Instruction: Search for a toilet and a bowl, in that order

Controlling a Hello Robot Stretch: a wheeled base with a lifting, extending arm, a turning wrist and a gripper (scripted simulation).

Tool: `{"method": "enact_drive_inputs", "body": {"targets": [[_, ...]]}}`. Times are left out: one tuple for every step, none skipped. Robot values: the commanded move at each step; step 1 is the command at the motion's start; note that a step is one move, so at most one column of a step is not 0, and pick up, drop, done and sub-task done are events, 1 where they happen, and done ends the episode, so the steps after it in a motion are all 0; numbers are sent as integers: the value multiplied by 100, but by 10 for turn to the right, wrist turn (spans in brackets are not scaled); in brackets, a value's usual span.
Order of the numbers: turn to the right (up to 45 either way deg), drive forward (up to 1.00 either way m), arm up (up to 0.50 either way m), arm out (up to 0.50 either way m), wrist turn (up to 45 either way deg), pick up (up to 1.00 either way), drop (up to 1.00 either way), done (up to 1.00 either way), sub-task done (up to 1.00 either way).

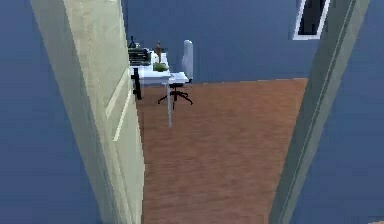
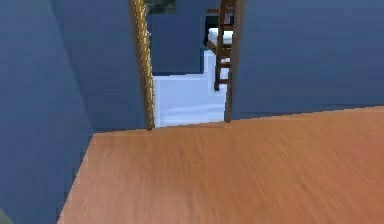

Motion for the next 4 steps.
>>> {"method": "enact_drive_inputs", "body": {"targets": [[0,55,0,0,0,0,0,0,0],[-60,0,0,0,0,0,0,0,0],[0,100,0,0,0,0,0,0,0],[-30,0,0,0,0,0,0,0,0]]}}
